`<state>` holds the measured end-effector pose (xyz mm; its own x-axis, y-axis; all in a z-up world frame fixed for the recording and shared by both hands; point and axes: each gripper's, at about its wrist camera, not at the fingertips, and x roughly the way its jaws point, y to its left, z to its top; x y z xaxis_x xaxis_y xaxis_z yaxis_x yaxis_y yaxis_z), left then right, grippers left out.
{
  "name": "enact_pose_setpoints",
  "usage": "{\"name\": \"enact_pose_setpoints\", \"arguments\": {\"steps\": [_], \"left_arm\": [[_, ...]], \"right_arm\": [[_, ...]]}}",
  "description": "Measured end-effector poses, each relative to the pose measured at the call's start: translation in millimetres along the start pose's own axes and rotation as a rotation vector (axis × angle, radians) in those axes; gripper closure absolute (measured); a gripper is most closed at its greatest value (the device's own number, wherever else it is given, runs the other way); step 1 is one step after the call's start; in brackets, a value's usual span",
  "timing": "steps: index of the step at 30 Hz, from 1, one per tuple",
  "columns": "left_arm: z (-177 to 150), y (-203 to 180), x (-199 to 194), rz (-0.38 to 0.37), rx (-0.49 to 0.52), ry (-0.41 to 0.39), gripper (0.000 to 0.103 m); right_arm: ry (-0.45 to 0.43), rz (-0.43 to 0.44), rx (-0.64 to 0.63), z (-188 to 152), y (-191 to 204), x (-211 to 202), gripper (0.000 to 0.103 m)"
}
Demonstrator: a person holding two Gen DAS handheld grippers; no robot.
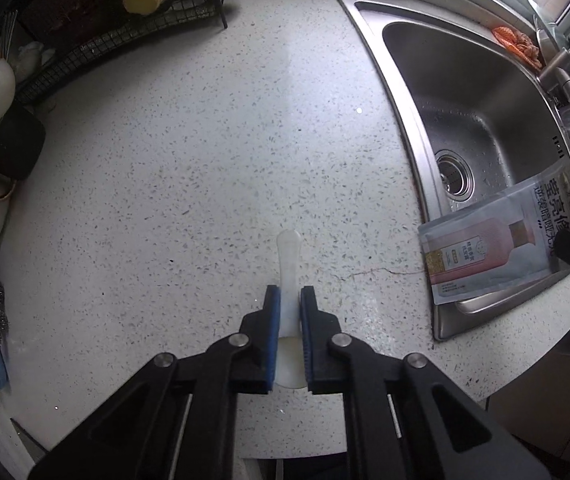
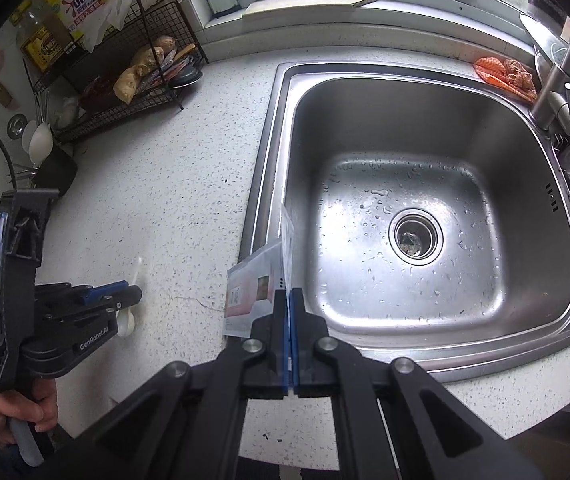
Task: Collect trash
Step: 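Grasp the white plastic spoon with the left tool while the right tool holds the packet, then carry the spoon and packet down over the red bin with both tools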
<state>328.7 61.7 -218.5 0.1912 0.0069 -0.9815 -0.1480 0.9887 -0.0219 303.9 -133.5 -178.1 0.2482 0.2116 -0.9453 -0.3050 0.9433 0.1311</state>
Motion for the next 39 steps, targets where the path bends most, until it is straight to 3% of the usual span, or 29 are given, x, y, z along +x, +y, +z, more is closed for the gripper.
{"name": "enact_pose_setpoints", "arguments": {"steps": [11, 23, 31, 39], "left_arm": [[-71.0, -25.8, -95.3, 0.024, 0.005, -0.153, 0.094], [-166.5, -75.5, -145.0, 0.034, 0.004, -0.231, 0.094], [-205.7, -110.8, -139.9, 0.021, 0.054, -0.206, 0.094], [-230.6, -128.7, -87.0, -0.011, 0.089, -0.101, 0.094]], "right_arm": [[-0.078, 0.081, -0.089, -39.0, 4.9, -59.1, 0.102], [-0.122, 0.112, -0.160, -134.5, -16.4, -123.3, 0.102], [-0.097, 0.111, -0.127, -186.7, -35.0, -131.2, 0.102], [0.012, 0.119, -0.037, -222.7, -51.7, -97.1, 0.102]]}}
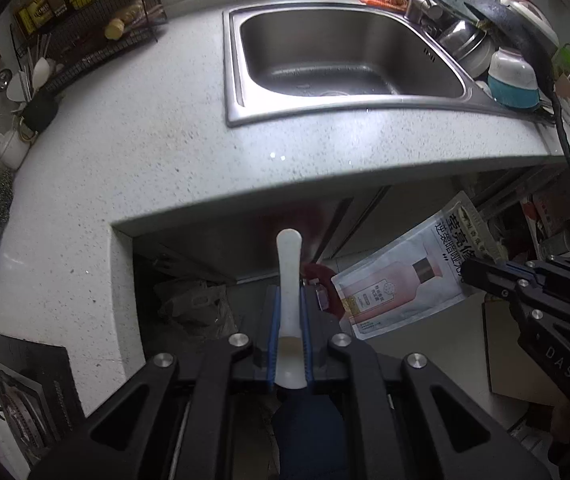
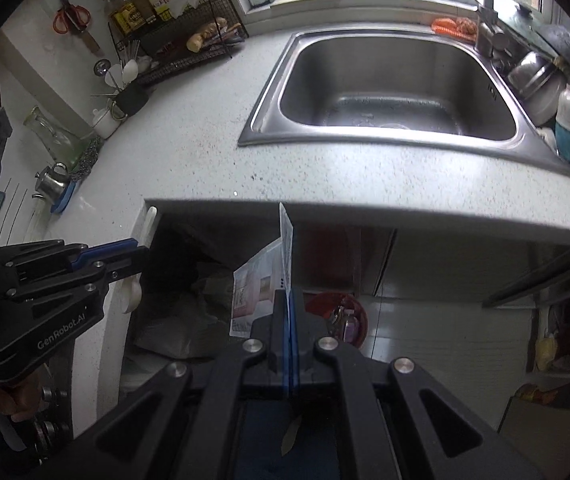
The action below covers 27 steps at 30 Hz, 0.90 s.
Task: Collect trash
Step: 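Carry the spoon and packet down over the red bin with both tools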
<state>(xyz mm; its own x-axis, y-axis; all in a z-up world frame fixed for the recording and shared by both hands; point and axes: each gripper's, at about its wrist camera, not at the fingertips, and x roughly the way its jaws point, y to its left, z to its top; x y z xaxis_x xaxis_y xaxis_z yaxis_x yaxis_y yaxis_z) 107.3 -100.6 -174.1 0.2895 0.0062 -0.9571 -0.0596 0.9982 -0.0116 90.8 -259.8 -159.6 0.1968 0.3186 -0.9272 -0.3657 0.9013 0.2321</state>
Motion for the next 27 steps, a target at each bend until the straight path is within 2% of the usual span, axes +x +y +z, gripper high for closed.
{"name": "enact_pose_setpoints", "arguments": {"steps": [9, 14, 17, 22, 27], "left_arm": [[-22.3, -3.6, 96.1, -0.025, -0.012, 0.093, 0.094], [-38.1, 2.9, 167.8, -0.049, -0.056, 0.151, 0.094], [-47.6, 6.1, 205.2, -0.052, -0.068, 0.161, 0.094], [-61.2, 11.8, 268.1, -0.098, -0.085, 0.166, 0.094], [-64.5, 9.8, 312.1, -0.100, -0.071, 0.166, 0.094]], "right_arm": [[0.124, -0.045, 0.030, -21.7, -23.8, 83.4, 0.102], [0.173, -0.079, 0.036, -31.9, -33.3, 140.1, 0.102], [0.195, -0.090, 0.028, -38.8, -39.6, 177.3, 0.102], [0.236, -0.099, 0.044, -61.6, -53.3, 233.8, 0.102], [0.248, -0.117, 0.065, -79.9, -64.5, 269.3, 0.102]]}}
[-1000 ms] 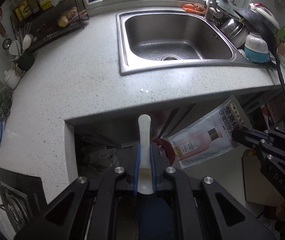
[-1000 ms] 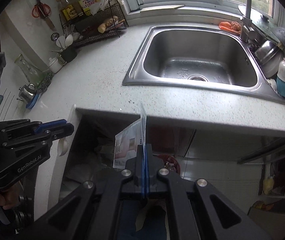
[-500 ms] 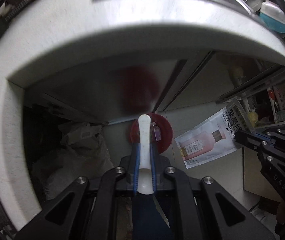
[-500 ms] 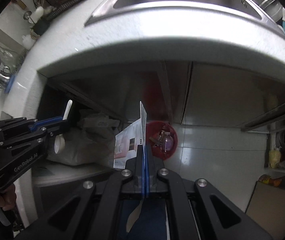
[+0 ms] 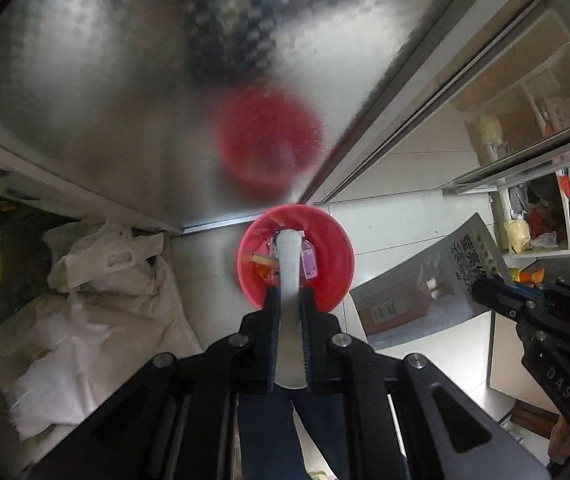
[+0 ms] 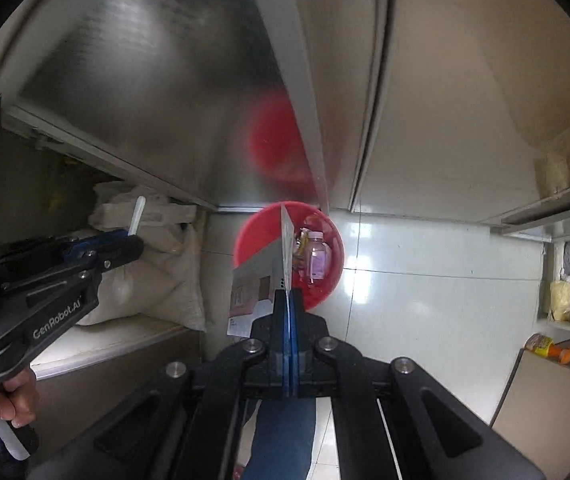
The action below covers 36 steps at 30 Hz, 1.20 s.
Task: Collect trash
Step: 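Carry the spoon and packet down over the red bin with both tools, then open the right tool over the bin while the left tool releases the spoon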
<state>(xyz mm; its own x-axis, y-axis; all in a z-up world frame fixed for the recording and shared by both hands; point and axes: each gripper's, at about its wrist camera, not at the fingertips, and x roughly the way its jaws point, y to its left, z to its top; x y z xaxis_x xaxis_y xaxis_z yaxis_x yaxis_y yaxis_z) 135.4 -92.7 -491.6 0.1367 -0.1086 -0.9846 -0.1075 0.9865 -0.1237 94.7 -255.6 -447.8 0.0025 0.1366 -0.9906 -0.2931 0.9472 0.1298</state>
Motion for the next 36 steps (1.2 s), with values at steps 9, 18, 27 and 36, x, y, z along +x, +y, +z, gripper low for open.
{"name": "enact_pose_setpoints", "arguments": {"steps": [9, 18, 27, 36], "left_arm": [[5.7, -6.4, 29.5, -0.019, -0.010, -0.002, 0.045], [4.0, -3.8, 5.0, -0.004, -0.025, -0.007, 0.014], [-6.2, 11.6, -25.1, 0.079, -0.015, -0.046, 0.000], [-13.4, 34.4, -15.7, 0.146, -0.061, -0.045, 0.000]], "right_arm": [[0.008, -0.014, 0.009, -1.8, -6.9, 22.0, 0.102], [0.017, -0.001, 0.038, 0.2, -13.3, 14.8, 0.102], [0.027, 0.017, -0.025, 7.9, -2.5, 21.2, 0.102], [0.036, -0.002, -0.096, 10.0, 11.2, 42.0, 0.101]]}}
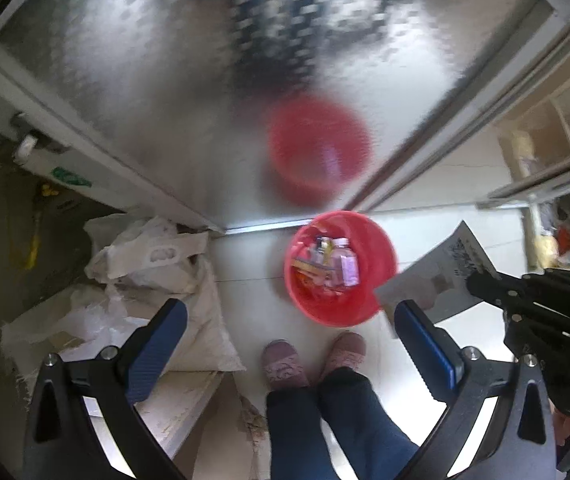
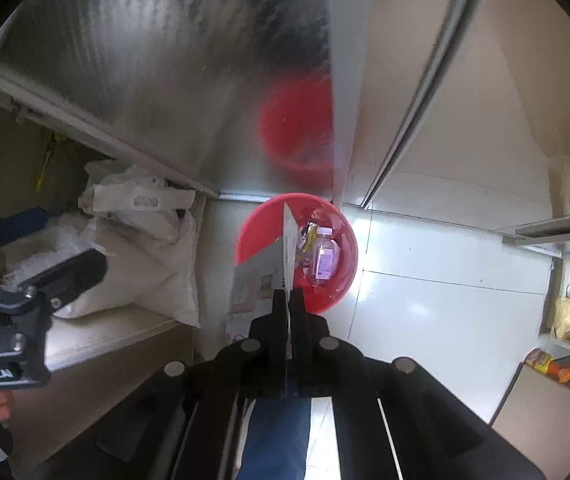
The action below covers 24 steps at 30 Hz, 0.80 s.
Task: Collect trash
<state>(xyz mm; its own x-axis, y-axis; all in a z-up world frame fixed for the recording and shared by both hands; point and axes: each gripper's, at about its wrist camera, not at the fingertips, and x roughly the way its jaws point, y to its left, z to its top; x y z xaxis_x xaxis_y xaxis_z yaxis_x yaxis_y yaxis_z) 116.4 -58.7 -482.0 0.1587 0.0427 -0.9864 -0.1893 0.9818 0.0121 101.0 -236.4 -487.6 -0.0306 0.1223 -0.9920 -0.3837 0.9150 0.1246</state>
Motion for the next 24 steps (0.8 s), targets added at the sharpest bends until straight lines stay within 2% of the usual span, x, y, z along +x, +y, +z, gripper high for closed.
{"name": "enact_pose_setpoints", "arguments": {"steps": [3, 4, 5, 6, 7, 8, 13, 15, 18, 20, 24], "left_arm": [[-2.9, 5.0, 1.6, 0.015, -0.005, -0.004, 0.000], [-3.3, 7.3, 1.6, 0.013, -0.011, -0.003, 0.000], [-3.9, 8.8, 1.2, 0.012, -0.016, -0.004, 0.000], [-4.5, 10.0, 0.7, 0.010, -0.017, -0.005, 0.000], [-5.0, 10.8, -0.2, 0.009, -0.017, -0.006, 0.000], [-5.4, 11.3, -1.1, 0.009, -0.017, -0.006, 0.000], [-6.5, 10.1, -13.4, 0.000, -0.011, -0.012, 0.000], [-7.4, 8.6, -25.6, 0.002, -0.011, -0.031, 0.000], [-7.2, 6.7, -49.6, 0.004, 0.003, -0.049, 0.000], [-6.7, 5.0, -71.2, 0.004, 0.017, -0.061, 0.000], [-5.4, 0.9, -117.1, 0.015, 0.037, -0.083, 0.000]], "right_arm": [[-0.005, -0.007, -0.013, 0.6, 4.4, 6.5, 0.094], [-0.001, 0.001, -0.008, 1.0, 4.7, 8.5, 0.080], [0.003, 0.011, -0.002, 1.0, 4.0, 10.0, 0.061], [0.001, 0.011, 0.006, 0.6, 3.2, 10.4, 0.051], [-0.005, 0.010, 0.013, 0.4, 3.7, 10.0, 0.038], [-0.007, 0.006, 0.016, -0.3, 5.7, 10.9, 0.031], [0.005, 0.014, 0.016, -3.4, 8.4, 5.1, 0.014], [0.000, 0.021, 0.021, -5.0, 8.1, -3.2, 0.012], [-0.033, 0.034, 0.037, -8.2, 9.3, -26.4, 0.008], [-0.065, 0.036, 0.046, -10.6, 9.7, -48.2, 0.001], [-0.117, 0.040, 0.073, -14.3, 14.9, -98.3, 0.001]]}}
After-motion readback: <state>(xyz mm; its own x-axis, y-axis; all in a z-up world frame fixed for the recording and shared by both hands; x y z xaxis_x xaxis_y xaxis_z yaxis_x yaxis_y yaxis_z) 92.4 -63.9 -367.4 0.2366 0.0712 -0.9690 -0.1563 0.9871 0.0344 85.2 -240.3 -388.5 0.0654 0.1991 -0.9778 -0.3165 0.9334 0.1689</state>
